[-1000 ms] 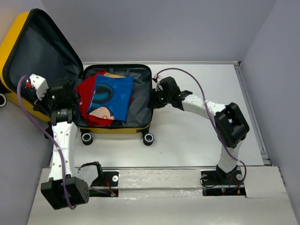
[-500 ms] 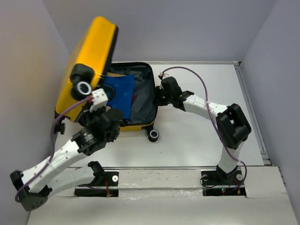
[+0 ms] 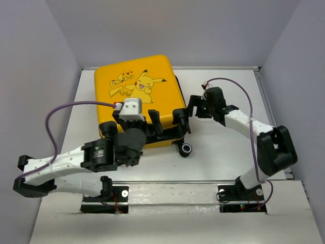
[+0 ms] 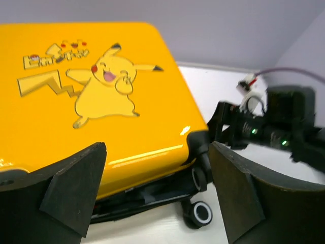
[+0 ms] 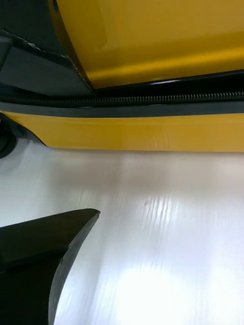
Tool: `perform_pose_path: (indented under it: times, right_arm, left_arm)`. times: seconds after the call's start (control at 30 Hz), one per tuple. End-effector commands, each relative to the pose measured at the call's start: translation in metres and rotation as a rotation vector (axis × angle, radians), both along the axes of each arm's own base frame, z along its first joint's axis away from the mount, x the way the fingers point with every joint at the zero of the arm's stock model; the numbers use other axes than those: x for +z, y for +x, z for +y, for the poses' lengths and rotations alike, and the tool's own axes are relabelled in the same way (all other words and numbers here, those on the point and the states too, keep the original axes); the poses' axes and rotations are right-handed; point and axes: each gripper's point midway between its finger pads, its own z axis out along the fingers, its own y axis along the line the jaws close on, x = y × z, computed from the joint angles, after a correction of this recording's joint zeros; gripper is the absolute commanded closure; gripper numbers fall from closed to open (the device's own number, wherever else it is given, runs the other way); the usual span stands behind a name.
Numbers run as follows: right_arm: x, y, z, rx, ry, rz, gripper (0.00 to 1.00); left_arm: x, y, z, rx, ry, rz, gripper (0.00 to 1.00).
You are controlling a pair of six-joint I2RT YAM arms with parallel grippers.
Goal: Pack the luggage
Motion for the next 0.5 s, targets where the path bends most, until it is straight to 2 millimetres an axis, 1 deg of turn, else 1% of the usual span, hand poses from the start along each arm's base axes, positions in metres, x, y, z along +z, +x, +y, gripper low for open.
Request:
perform_pose_path:
  times: [0.0,0.03,0.07,0.1,0.13,0.17,0.2,0.23,0.27,0.3,0.33,0.37,0.4,0.43,0.47]
  right_arm:
    - [0.044,0.000,-0.056,-0.102,-0.050,-0.088,0.11]
    - [0.057,-0.001,-0.058,-0.109,-0.049,-0.114,0.12]
    - [0.078,-0.005,-0.065,-0.122,-0.046,-0.154,0.15]
    - [0.091,-0.007,-0.065,-0.117,-0.034,-0.181,0.18]
    - [0.105,-0.012,-0.061,-0.097,-0.009,-0.207,0.23]
    - [0.117,-0.016,-0.060,-0.086,0.009,-0.230,0.38]
    - [0.137,-0.026,-0.061,-0.077,0.032,-0.271,0.48]
    - [0.145,-0.031,-0.060,-0.066,0.045,-0.283,0.59]
    - [0.161,-0.040,-0.060,-0.057,0.066,-0.312,0.80]
    - [0.163,-0.049,-0.053,-0.023,0.084,-0.305,0.87]
    - [0.166,-0.063,-0.036,0.041,0.106,-0.307,0.92]
    - [0.168,-0.076,-0.020,0.101,0.120,-0.306,0.93]
    - [0.165,-0.090,-0.008,0.149,0.110,-0.300,0.93]
    - [0.163,-0.114,0.021,0.241,0.104,-0.295,0.93]
    - [0.161,-0.128,0.034,0.287,0.102,-0.286,0.93]
  left_arm:
    - [0.094,-0.004,0.005,-0.092,-0.323,-0.114,0.06]
    - [0.100,0.006,0.008,-0.056,-0.303,-0.128,0.06]
    - [0.101,0.016,0.013,-0.033,-0.252,-0.130,0.06]
    - [0.114,0.026,-0.004,-0.108,-0.257,-0.134,0.06]
    - [0.108,0.062,0.020,-0.023,-0.201,-0.120,0.06]
    - [0.109,0.081,0.023,-0.034,-0.199,-0.110,0.06]
    - [0.106,0.107,0.021,-0.032,-0.185,-0.090,0.06]
    - [0.101,0.123,0.013,-0.106,-0.183,-0.065,0.06]
    - [0.098,0.155,0.046,-0.024,-0.172,-0.061,0.06]
    - [0.093,0.173,0.054,-0.006,-0.163,-0.044,0.06]
    - [0.087,0.201,0.048,-0.025,-0.160,-0.009,0.05]
    - [0.084,0.216,0.051,-0.037,-0.167,0.015,0.05]
    - [0.084,0.250,0.065,-0.031,-0.173,0.028,0.04]
    - [0.080,0.266,0.070,-0.023,-0.174,0.046,0.04]
    - [0.076,0.279,0.079,-0.009,-0.169,0.071,0.04]
